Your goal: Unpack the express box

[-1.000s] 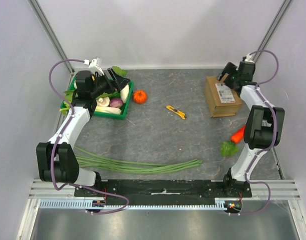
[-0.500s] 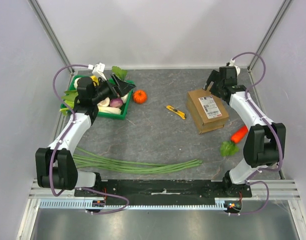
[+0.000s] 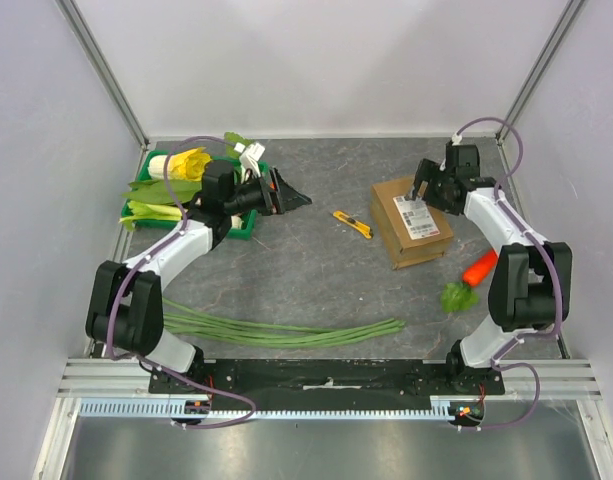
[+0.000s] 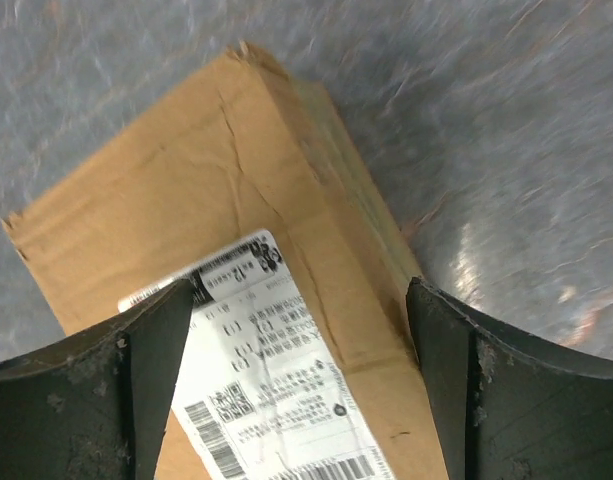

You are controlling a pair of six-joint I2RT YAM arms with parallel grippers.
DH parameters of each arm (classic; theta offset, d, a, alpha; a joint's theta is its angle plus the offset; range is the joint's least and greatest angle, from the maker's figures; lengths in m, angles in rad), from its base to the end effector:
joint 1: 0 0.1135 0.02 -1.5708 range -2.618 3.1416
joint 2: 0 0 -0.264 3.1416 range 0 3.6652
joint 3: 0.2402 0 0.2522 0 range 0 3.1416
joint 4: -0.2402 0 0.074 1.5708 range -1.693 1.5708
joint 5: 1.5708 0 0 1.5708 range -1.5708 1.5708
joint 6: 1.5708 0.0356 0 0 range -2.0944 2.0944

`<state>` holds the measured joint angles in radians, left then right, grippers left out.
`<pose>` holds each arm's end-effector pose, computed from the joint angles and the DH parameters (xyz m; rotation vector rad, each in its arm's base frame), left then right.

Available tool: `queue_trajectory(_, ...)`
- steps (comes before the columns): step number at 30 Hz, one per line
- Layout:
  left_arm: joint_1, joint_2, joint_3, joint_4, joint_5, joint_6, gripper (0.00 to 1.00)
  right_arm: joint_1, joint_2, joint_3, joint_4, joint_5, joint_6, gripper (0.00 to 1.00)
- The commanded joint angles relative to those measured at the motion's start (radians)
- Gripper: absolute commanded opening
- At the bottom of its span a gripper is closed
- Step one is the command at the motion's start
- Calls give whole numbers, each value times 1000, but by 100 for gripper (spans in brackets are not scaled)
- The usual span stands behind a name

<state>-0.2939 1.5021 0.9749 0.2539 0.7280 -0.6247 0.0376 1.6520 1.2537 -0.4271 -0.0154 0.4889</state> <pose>0.3191 -0.1213 0.2783 0.2287 1.9656 -1.2883 0.3645 0.0143 0.2564 0.5328 2.3532 0.2634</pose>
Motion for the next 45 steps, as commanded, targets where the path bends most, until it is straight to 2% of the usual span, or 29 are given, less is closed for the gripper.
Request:
queue_trajectory(1,-45,23,31,8,36,-38,91,22,-49,-118,1,-187,10,94)
queue_trajectory(4,-68,40,38,-24,16,-40,90,60,-110,-216,22,-218,74,92)
queue_trajectory(9,-83,56,42,-61,-15,-49,89,224,-233,-304,27,-71,247,90)
queue_trajectory(13,-97,75,50,-96,-25,-61,88,347,-288,-309,-9,54,394,90)
queue_trajectory(18,-142,70,27,-163,-74,-67,87,467,-299,-263,-38,167,450,96)
queue_trajectory(22,-169,21,-37,-163,-107,-76,86,478,-342,-224,-79,258,424,98)
queue_trajectory(27,-209,-17,-119,-111,-116,-102,87,478,-473,-250,-124,281,379,98)
queue_trajectory(31,-246,13,-133,-68,-111,-142,84,478,-564,-293,-205,308,410,87)
queue_trajectory(34,-261,39,-122,-61,-140,-147,78,478,-626,-330,-275,403,467,82)
queue_trajectory(35,-261,52,-105,-55,-153,-147,73,478,-636,-347,-286,432,477,81)
queue_trajectory(37,-261,98,-78,-50,-156,-138,69,475,-637,-362,-302,474,490,80)
queue_trajectory(40,-261,161,7,-64,-138,-75,63,459,-554,-369,-297,425,453,81)
queue_trajectory(45,-258,314,227,-281,-171,109,61,459,-428,-356,-204,306,344,76)
